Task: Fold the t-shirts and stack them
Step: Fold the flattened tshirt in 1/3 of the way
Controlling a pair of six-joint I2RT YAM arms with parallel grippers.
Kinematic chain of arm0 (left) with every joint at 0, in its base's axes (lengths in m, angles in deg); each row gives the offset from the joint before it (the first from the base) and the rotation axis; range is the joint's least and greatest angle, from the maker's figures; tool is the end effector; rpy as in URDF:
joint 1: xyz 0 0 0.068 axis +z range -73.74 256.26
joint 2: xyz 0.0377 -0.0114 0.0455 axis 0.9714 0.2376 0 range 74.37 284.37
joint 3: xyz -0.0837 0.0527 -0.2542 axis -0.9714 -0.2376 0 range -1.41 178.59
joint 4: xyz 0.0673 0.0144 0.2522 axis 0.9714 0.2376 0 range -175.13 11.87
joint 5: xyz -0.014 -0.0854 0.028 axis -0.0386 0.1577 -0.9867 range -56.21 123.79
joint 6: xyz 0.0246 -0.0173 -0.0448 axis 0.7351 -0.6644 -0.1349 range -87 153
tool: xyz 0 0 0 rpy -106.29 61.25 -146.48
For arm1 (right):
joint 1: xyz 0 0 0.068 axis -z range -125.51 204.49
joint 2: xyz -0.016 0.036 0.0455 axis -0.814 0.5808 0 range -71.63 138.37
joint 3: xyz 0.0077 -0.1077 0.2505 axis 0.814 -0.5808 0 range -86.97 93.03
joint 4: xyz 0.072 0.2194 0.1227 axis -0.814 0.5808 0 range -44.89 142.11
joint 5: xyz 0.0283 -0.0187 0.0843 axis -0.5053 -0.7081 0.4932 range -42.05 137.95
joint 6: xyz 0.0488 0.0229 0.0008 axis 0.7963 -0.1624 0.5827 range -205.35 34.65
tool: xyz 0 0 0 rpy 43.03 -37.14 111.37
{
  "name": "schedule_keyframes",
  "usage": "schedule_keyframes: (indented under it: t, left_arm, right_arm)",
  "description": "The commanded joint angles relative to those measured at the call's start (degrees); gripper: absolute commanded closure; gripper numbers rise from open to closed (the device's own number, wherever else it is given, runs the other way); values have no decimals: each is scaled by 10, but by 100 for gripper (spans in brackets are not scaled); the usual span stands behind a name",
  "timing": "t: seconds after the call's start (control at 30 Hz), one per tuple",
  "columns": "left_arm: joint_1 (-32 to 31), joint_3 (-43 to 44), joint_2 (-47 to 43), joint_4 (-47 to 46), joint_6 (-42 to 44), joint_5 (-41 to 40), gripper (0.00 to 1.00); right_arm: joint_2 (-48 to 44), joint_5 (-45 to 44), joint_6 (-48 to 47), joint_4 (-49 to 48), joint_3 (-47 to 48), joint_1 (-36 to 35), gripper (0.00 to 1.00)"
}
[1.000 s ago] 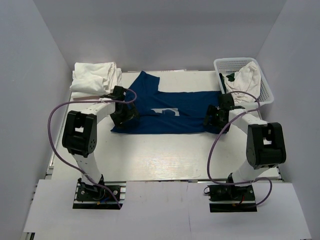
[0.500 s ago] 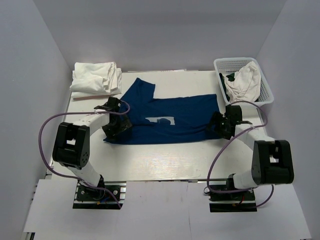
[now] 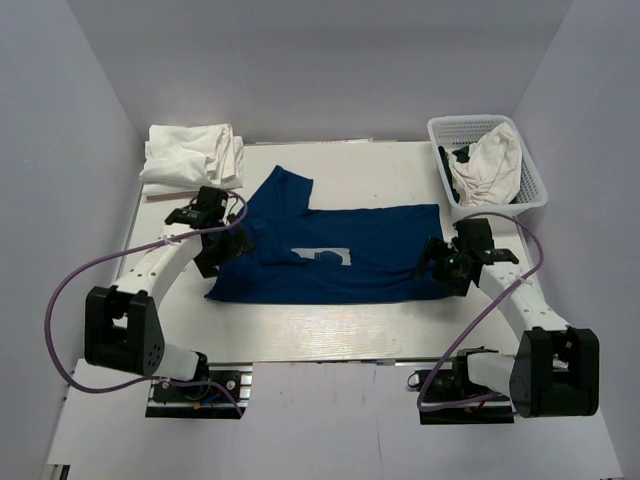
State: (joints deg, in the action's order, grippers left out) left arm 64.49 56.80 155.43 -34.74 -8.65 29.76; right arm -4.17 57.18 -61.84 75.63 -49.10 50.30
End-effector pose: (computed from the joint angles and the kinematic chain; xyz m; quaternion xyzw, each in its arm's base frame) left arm 0.2547 -0.0505 0.2295 -0.2599 0.9539 -0.0344 0.1458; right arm 0.2149 0.0215 0.1939 0.1411 0.9529 0.1370 0.2309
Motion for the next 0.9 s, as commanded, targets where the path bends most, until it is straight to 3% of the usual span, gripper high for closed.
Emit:
schedule_keyframes:
  t: [0.0,0.3,0.53,0.7,0.87]
  left_arm:
    - [-7,43,-7,-27,28,51,0]
    - [-20,57,90,-104,46,142,0]
    - [-41,67,120,-122,41,142,0]
    - [-53,73,133,-134,28,137,0]
    - [-63,78,143,-146,23,126,0]
  right_arm:
    - [-11,16,-18,8,39,-5,10]
    - [71,28,-2,-101,60,-9,10]
    - [160,11,7,-178,114,-14,10]
    - [224,-12,15,-183,176,-14,10]
    - [202,-49,8,-166,189,-14,10]
